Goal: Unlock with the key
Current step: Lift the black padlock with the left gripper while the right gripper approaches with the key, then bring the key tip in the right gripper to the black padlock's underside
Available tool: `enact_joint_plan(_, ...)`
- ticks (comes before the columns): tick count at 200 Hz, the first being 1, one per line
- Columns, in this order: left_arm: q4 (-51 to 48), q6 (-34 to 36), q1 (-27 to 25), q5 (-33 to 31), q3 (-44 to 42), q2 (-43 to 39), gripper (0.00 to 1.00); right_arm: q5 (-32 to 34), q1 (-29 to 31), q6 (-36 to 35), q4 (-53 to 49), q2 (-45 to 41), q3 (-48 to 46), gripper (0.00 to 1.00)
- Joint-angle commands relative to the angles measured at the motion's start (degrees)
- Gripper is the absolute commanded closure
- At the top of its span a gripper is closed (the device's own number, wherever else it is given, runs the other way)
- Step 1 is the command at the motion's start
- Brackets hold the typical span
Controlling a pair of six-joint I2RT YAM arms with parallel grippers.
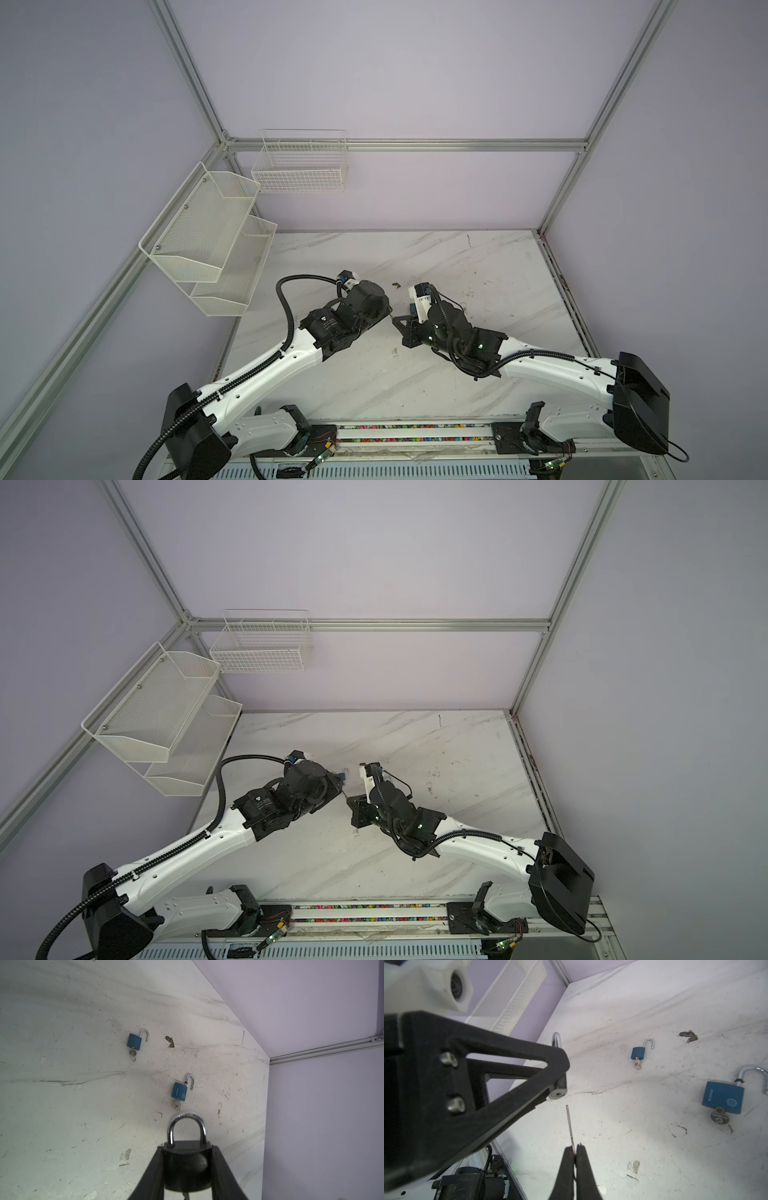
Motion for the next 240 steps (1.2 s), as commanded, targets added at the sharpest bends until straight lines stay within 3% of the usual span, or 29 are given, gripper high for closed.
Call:
enact_joint_plan(1,1.35,-0.74,-0.46,-2.98,-2.07,-1.15,0.98,1.04,0.32,0.95,2.59,0.29,1.6,1.0)
enact_joint_plan(162,1.12,-1.16,-0.57,-3.8,-2.8,-2.55,0.98,2.28,0.69,3.85,6.66,1.35,2.04,1.0)
enact_joint_plan(240,1.23,-1.37,-0.69,-4.09,-2.09,-1.95,0.97,-0.27,0.85,5.24,8.44,3.99,2.78,1.0)
